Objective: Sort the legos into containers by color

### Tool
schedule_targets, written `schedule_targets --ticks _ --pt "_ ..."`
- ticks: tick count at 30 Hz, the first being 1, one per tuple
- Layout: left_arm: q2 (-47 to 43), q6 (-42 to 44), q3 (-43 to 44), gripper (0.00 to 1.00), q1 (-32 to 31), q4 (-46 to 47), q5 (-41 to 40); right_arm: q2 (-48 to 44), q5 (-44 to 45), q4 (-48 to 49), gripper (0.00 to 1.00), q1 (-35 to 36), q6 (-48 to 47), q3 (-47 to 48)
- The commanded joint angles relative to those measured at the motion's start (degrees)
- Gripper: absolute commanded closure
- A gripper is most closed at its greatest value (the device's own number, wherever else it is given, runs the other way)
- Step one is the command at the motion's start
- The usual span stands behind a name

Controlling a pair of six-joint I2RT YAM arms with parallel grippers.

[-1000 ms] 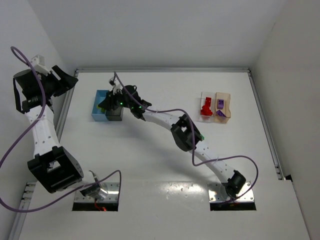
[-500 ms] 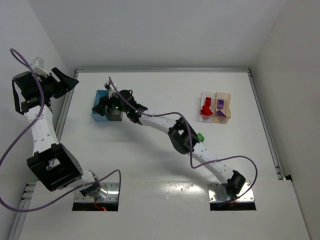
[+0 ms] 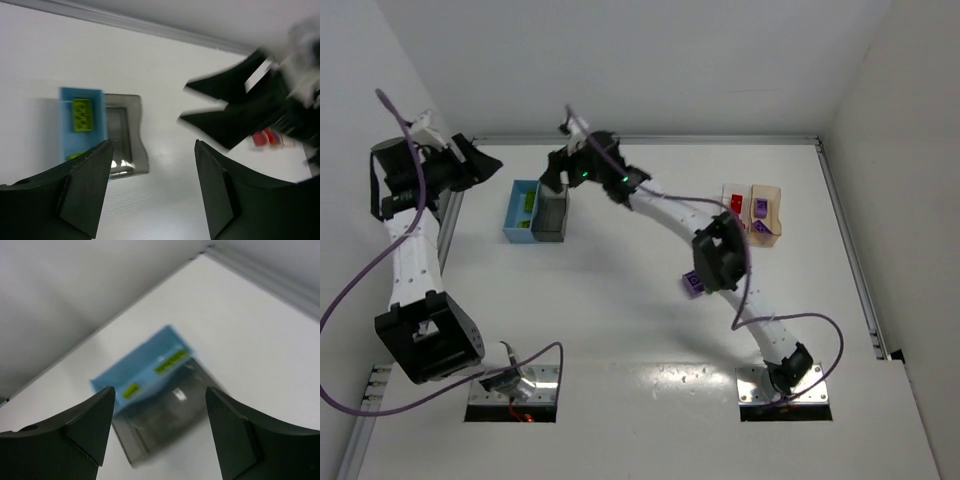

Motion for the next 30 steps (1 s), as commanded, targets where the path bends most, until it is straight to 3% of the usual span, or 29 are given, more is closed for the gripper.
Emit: schedule_targets --ticks 1,5,10,12,14,18,19,23,30 --pt "-2.21 4.36 -1.28 0.28 -9.42 1.19 -1.29 -20.94 -3.7 -9.39 0.26 -10.48 -3.56 -6.45" --pt "-1.52 9.45 -3.48 0.28 -24.01 1.71 -4.99 -41.32 -5.9 -15.3 0.26 -18.31 -9.62 -32.76" --pt "3.32 17.1 -6.48 0.28 -42.55 1.71 -3.5 -61.9 -10.38 -24.43 0.26 -29.03 -19.29 -55.03" --pt "6.65 19.82 -7.09 0.28 -50.26 1.71 -4.03 -70.6 -11.7 -29.52 0.24 -32.97 -24.73 -59.9" --pt "10.94 26.4 -5.96 0.28 -55.3 -0.82 -4.03 -75.71 -11.71 -33.82 0.24 -35.71 -28.33 -66.04" --pt "21.56 49.81 2.62 0.28 -66.9 -13.81 -2.8 -88.7 -8.55 -37.7 0.24 -39.31 -30.55 -74.84" --pt "23.87 53.46 4.93 0.28 -67.8 -19.67 -2.19 -90.31 -7.76 -37.71 0.22 -40.46 -30.55 -75.91" --pt "33.19 65.61 15.57 0.28 -70.44 -29.04 -0.16 -94.1 -6.43 -41.75 0.22 -45.38 -30.55 -78.55" --pt "38.73 74.4 19.01 0.32 -74.31 -25.36 -0.53 -96.03 -1.87 -43.69 0.22 -51.27 -25.81 -81.02"
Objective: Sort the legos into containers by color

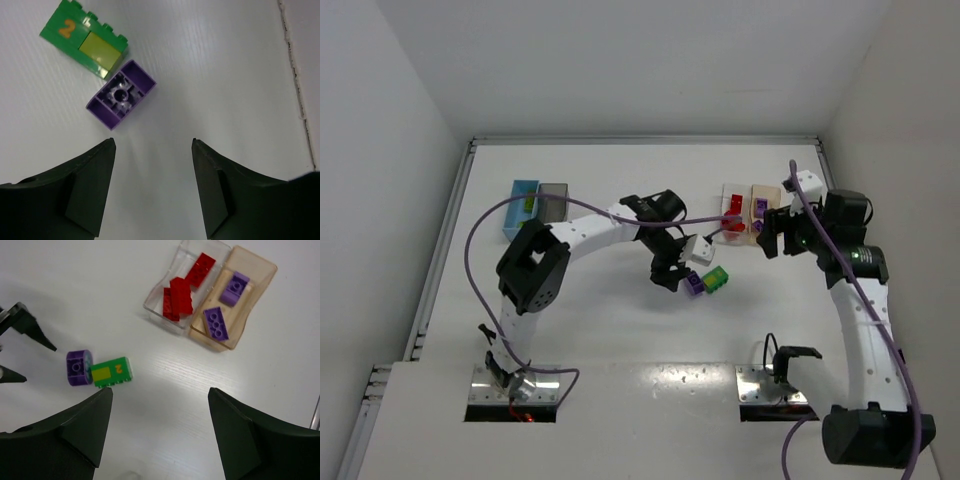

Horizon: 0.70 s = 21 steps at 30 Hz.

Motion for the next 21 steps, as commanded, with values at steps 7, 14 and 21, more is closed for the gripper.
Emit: schedule_targets --ticks 7,14,21 --pt "5.49 15.73 2.9 0.33 -1.5 4.68 6.99 3.05 -1.64 -1.62 0.22 -10.31 6.84 0.53" --pt "7.96 15.72 5.45 0.33 -2.03 8.74 5.67 7.98 -12.36 -4.78 0.22 -19.36 8.43 4.76" --pt "8.49 16.34 5.99 0.33 -2.03 9.8 5.05 9.92 -15.88 -5.4 0.22 -24.2 7.3 4.76"
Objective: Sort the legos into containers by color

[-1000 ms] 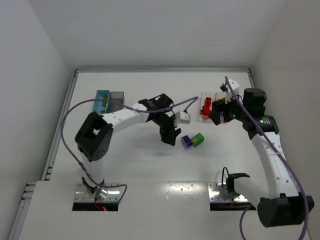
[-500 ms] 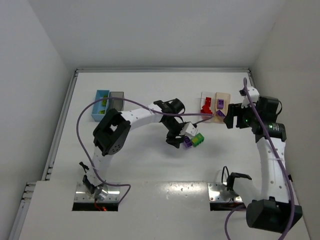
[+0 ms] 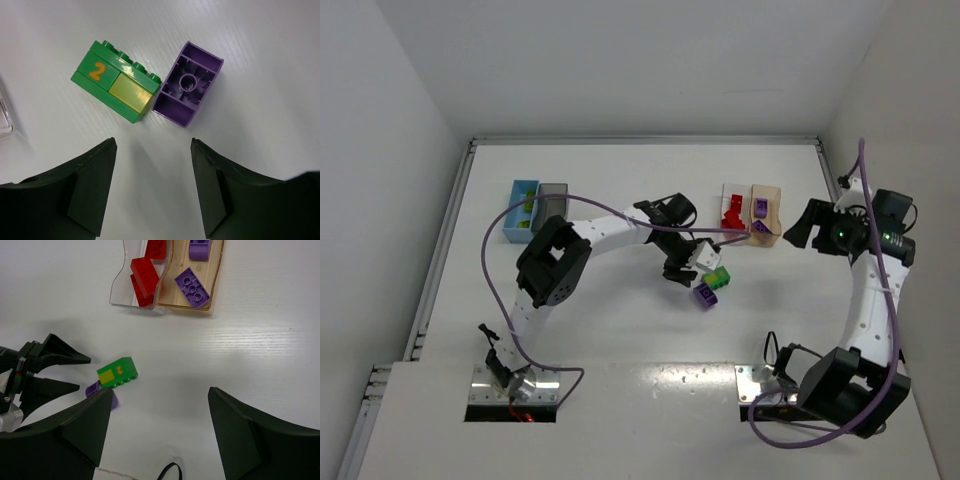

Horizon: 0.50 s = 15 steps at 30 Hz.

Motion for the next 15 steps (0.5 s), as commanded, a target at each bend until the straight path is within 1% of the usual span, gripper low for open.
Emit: schedule_targets --ticks 1,8,13,15 --pt "0.1 2.74 1.85 0.33 -0.65 1.95 2.08 1.61 -4.52 -0.39 0.22 -2.04 0.03 2.35" --pt "-5.43 5.38 -3.85 0.34 -3.99 1.95 2.61 5.56 -9.0 -1.54 0.22 -8.72 -3.13 2.35" --pt "-6.06 5.99 -3.86 0.34 -5.66 1.25 2.61 7.06 -11.81 -3.37 0.22 -11.62 -5.85 2.35" --pt "-6.06 5.99 -2.46 0.34 -6.89 0.73 2.61 7.06 -13.13 -4.16 0.22 -13.2 -7.26 2.35"
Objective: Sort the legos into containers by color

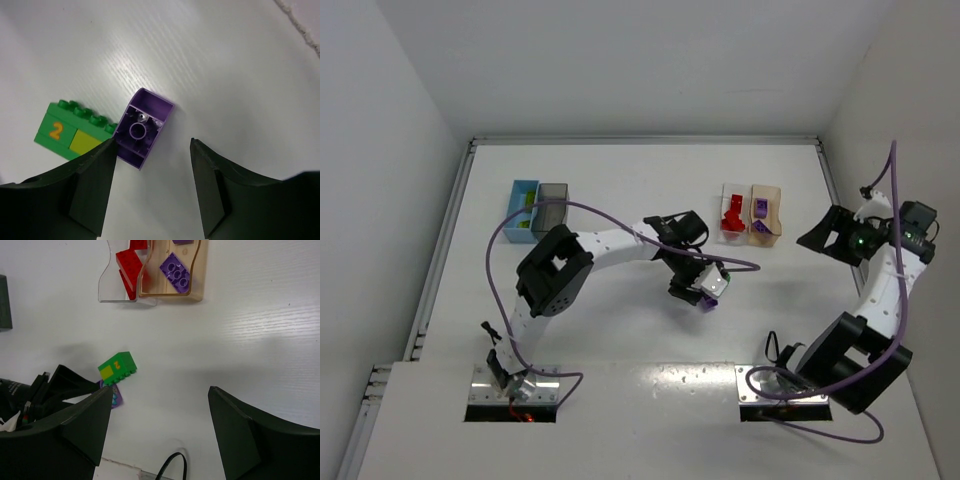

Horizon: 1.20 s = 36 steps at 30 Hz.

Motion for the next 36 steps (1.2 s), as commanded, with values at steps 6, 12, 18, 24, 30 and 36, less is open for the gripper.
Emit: schedule_targets --ticks 6,12,18,24,30,36 --pt "-2.93 2.74 4.05 0.3 -2.49 0.07 1.44 0.44 -6.94 -3.27 0.22 -4.98 -5.7 2.24" --pt "-0.56 3.26 5.89 0.3 -3.01 0.07 0.74 1.59 -8.88 -6.34 0.22 -7.62 -9.04 3.3" --pt "1.38 3.26 7.31 0.3 -3.54 0.07 0.74 2.73 -9.93 -7.48 0.21 -9.29 -10.27 3.83" --pt "3.14 3.26 7.31 0.3 -4.59 0.07 0.74 6.32 -13.0 -10.03 0.18 -13.33 -11.5 6.02" --pt "3.14 3.88 6.69 0.3 -4.59 -1.69 0.74 8.62 -14.68 -11.97 0.17 -15.45 -13.61 7.69" --pt "4.36 4.41 4.93 0.3 -5.12 -2.22 0.22 9.23 -15.73 -13.02 0.17 -17.11 -15.28 8.31"
